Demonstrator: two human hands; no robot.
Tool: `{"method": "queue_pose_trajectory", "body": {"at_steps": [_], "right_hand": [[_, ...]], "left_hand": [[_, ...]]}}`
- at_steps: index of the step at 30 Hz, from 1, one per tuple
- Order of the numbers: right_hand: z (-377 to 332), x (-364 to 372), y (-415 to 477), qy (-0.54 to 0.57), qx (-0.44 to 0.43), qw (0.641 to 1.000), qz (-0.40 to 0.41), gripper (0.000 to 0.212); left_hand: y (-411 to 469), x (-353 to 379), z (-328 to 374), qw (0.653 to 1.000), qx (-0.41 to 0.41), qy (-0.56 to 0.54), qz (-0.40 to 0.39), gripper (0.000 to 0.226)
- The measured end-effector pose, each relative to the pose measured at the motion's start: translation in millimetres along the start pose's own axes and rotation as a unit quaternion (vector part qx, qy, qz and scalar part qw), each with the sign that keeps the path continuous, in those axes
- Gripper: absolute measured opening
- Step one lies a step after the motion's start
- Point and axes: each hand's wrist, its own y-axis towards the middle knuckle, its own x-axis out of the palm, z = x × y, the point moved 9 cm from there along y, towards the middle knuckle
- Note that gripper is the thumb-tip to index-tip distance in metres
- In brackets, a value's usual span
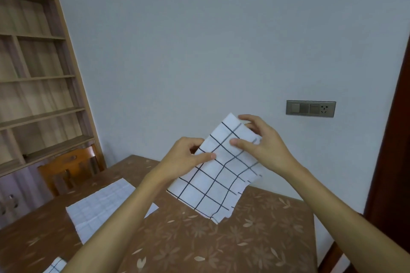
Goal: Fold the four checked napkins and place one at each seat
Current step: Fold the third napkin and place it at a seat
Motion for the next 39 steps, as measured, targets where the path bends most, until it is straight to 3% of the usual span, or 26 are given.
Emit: {"method": "queue_pose_trajectory", "body": {"at_steps": [3,7,9,12,16,22,28,32,37,39], "right_hand": [[29,-17,-6,0.015,0.077,0.996,0.041,0.077],[64,-8,-23,0.088,0.183,0.979,-0.017,0.099],[67,5,-29,0.155,0.192,0.968,-0.050,0.092],[54,18,-29,0.223,0.165,0.959,-0.065,0.059],[38,19,-22,0.243,0.130,0.961,-0.020,0.037],[31,8,-16,0.188,0.107,0.976,0.041,0.032],[33,2,-17,0.131,0.095,0.987,-0.001,0.025],[32,8,-22,0.113,0.095,0.987,-0.063,0.029],[37,4,-22,0.153,0.101,0.980,-0.082,0.035],[38,0,-21,0.159,0.096,0.980,-0.074,0.033]], "left_hand": [[-2,-13,1,0.995,0.004,-0.088,0.051,0.017],[-2,-24,-9,0.972,-0.028,-0.206,0.112,0.024],[-2,-19,-12,0.964,-0.045,-0.238,0.112,0.028],[-1,-9,-13,0.963,-0.047,-0.240,0.111,0.030],[-2,1,-14,0.962,-0.042,-0.224,0.152,0.029],[-4,0,-9,0.966,-0.023,-0.172,0.193,0.029],[-6,2,1,0.992,0.005,-0.110,0.064,0.041],[-7,-9,-1,0.991,0.002,-0.105,0.078,0.035],[-8,-17,-1,0.993,0.006,-0.074,0.090,0.047],[-8,-18,-3,0.991,0.006,-0.103,0.090,0.039]]}}
